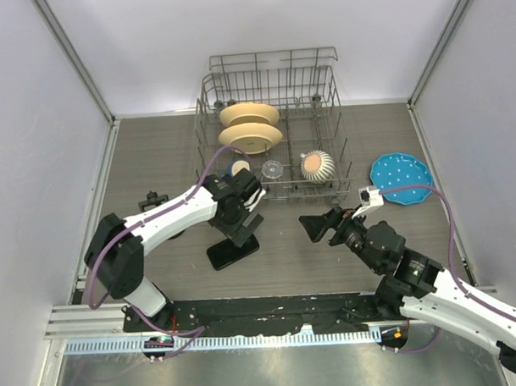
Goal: Place the phone on the phone stand
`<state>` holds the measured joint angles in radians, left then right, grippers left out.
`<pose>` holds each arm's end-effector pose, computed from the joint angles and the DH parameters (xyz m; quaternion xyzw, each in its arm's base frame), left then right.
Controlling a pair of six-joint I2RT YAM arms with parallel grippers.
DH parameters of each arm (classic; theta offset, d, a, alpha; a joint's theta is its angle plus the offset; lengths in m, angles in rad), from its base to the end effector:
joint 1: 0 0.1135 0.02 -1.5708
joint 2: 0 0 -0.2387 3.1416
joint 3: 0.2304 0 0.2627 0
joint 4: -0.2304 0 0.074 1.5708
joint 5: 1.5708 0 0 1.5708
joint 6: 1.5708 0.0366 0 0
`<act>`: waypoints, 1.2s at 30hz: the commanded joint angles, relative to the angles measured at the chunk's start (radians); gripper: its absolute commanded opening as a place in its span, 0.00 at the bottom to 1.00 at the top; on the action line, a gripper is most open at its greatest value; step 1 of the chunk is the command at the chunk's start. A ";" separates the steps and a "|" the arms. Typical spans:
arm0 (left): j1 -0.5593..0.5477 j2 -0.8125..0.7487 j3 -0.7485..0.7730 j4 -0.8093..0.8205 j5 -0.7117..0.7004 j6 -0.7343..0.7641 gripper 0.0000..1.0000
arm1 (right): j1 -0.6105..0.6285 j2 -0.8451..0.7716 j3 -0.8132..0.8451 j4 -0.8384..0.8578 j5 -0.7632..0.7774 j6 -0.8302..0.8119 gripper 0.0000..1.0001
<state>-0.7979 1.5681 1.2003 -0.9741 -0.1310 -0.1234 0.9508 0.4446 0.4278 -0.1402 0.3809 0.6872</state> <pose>0.2161 -0.2147 0.2088 0.3210 0.9380 0.0076 0.1310 0.1086 0.1287 0.2550 0.0238 0.7563 0.3675 0.5407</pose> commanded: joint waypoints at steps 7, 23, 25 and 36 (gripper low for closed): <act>-0.017 0.081 -0.005 0.040 0.033 0.113 1.00 | 0.000 0.045 0.023 -0.030 0.038 -0.044 0.94; -0.021 0.242 -0.036 0.133 0.033 0.163 1.00 | 0.000 0.068 0.029 0.010 0.009 -0.041 0.94; -0.021 0.251 -0.044 0.141 0.036 0.166 1.00 | -0.003 0.054 0.026 0.007 0.010 -0.038 0.94; -0.104 0.224 -0.082 0.147 0.193 0.166 1.00 | -0.001 -0.030 0.034 -0.071 0.039 -0.038 0.94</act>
<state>-0.8520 1.7908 1.1702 -0.8654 -0.0711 0.0448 0.9508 0.4351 0.4282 -0.2020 0.3901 0.6525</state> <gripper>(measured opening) 0.996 0.937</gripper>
